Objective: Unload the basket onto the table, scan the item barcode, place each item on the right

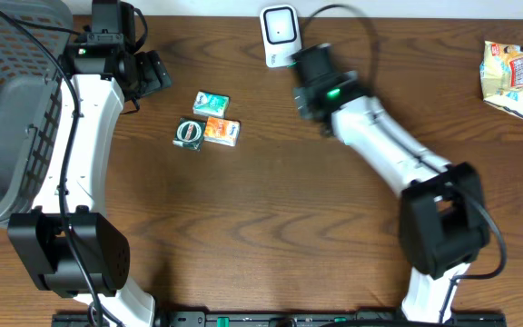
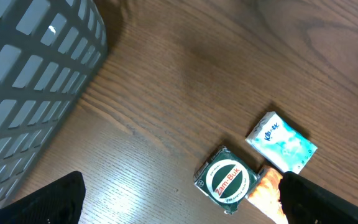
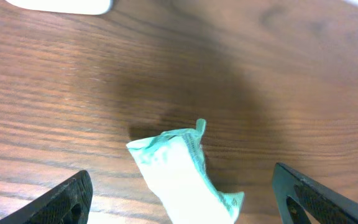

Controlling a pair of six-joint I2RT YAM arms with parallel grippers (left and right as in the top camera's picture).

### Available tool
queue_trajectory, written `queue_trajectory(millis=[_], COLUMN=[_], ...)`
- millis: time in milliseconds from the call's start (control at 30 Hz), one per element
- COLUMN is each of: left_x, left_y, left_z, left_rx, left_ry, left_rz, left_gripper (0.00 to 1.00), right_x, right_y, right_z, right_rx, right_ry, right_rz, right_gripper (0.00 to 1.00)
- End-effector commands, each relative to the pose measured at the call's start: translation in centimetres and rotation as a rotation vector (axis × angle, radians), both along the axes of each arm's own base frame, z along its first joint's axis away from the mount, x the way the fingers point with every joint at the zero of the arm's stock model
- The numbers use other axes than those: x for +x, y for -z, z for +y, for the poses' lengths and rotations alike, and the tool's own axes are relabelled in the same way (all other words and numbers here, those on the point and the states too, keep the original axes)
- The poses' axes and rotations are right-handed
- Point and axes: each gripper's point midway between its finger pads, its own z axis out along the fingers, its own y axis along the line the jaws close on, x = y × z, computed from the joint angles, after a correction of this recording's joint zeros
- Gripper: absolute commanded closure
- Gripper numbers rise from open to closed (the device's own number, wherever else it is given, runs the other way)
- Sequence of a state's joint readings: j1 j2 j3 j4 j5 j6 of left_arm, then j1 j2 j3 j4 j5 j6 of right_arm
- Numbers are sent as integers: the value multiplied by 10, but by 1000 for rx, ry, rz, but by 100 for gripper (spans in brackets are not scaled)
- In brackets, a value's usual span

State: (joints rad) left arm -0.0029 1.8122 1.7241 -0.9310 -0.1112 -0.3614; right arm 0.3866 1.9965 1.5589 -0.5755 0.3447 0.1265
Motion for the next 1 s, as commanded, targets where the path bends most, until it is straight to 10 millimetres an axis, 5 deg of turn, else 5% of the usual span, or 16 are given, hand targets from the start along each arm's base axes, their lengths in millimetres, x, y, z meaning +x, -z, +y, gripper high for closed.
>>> queue_trajectory(millis=[0, 333, 500, 667, 800, 967], left_x=[1, 1, 1, 1, 1, 1], left_y=[0, 0, 0, 0, 0, 0], left_z=[2, 2, 2, 2, 2, 2], left_rx=[14, 14, 14, 14, 14, 14], left_ry=[-1, -1, -1, -1, -1, 0], left_rz=[1, 1, 1, 1, 1, 1], left_gripper=[2, 2, 2, 2, 2, 2], right_x=[-2, 11, 10, 2, -5, -6], right_y=[21, 35, 64, 96, 96, 92], right_z=[7, -41, -46, -42, -26, -25], right_rx=[320, 666, 771, 799, 882, 892], right_ry=[-77, -79, -76, -61, -144, -148], right_rz=[140, 205, 266, 340, 367, 369], right_gripper=[13, 3, 1, 13, 27, 64])
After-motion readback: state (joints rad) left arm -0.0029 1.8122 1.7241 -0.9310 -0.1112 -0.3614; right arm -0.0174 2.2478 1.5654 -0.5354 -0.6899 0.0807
